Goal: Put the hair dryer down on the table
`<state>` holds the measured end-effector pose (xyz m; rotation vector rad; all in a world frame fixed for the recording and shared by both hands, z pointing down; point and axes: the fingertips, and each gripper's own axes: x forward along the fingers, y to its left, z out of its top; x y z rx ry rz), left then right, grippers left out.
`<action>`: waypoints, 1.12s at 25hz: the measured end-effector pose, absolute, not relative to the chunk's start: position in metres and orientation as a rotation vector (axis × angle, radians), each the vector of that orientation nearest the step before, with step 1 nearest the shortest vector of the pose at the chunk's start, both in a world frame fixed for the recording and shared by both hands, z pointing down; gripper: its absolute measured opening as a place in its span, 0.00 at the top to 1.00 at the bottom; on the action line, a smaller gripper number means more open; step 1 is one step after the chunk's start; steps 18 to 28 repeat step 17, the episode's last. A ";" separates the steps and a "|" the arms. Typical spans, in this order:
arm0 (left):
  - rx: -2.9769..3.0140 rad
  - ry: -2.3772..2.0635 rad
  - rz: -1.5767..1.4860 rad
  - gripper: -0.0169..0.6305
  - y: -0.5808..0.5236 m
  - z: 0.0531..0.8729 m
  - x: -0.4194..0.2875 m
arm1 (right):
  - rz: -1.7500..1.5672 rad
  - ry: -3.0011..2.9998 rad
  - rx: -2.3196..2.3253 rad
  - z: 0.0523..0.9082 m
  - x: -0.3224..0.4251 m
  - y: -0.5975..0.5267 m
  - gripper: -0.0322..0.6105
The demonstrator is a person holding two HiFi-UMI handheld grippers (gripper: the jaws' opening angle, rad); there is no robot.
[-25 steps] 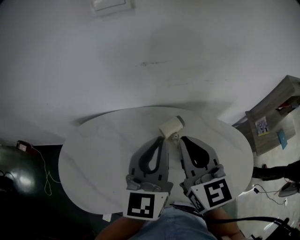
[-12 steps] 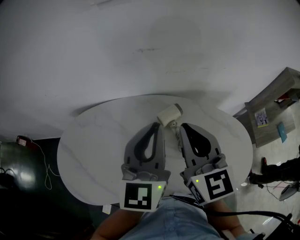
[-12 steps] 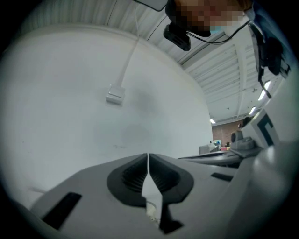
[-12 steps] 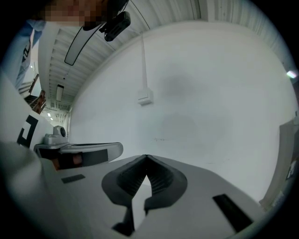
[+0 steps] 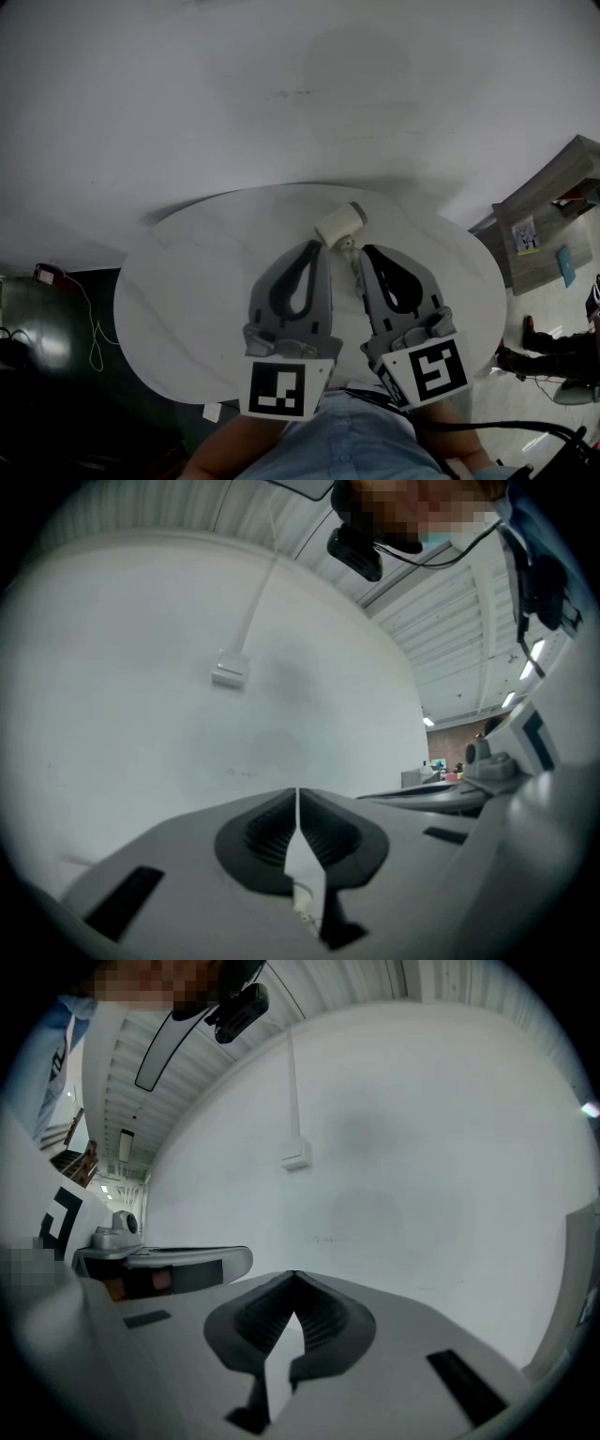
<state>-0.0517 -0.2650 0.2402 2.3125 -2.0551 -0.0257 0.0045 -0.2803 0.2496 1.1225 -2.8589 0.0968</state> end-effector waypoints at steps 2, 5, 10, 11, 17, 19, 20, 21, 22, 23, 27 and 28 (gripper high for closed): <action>2.317 -2.057 -0.022 0.95 -0.265 0.240 -0.051 | 0.094 -2.864 1.120 0.249 0.004 -0.280 0.94; 2.315 -2.061 -0.020 0.95 -0.266 0.239 -0.052 | 0.093 -2.864 1.111 0.249 0.004 -0.281 0.94; 2.316 -2.060 -0.018 0.95 -0.266 0.240 -0.051 | 0.098 -2.860 1.113 0.251 0.005 -0.281 0.94; 2.317 -2.059 -0.017 0.95 -0.266 0.240 -0.051 | 0.097 -2.859 1.114 0.251 0.005 -0.282 0.94; 2.319 -2.061 -0.013 0.95 -0.267 0.240 -0.053 | 0.092 -2.864 1.115 0.251 0.003 -0.282 0.93; 2.319 -2.061 -0.013 0.95 -0.267 0.240 -0.053 | 0.092 -2.864 1.115 0.251 0.003 -0.282 0.93; 2.319 -2.061 -0.013 0.95 -0.267 0.240 -0.053 | 0.092 -2.864 1.115 0.251 0.003 -0.282 0.93; 2.319 -2.061 -0.013 0.95 -0.267 0.240 -0.053 | 0.092 -2.864 1.115 0.251 0.003 -0.282 0.93; 2.319 -2.061 -0.013 0.95 -0.267 0.240 -0.053 | 0.092 -2.864 1.115 0.251 0.003 -0.282 0.93; 2.319 -2.061 -0.013 0.95 -0.267 0.240 -0.053 | 0.092 -2.864 1.115 0.251 0.003 -0.282 0.93; 2.319 -2.061 -0.013 0.95 -0.267 0.240 -0.053 | 0.092 -2.864 1.115 0.251 0.003 -0.282 0.93; 2.319 -2.061 -0.013 0.95 -0.267 0.240 -0.053 | 0.092 -2.864 1.115 0.251 0.003 -0.282 0.93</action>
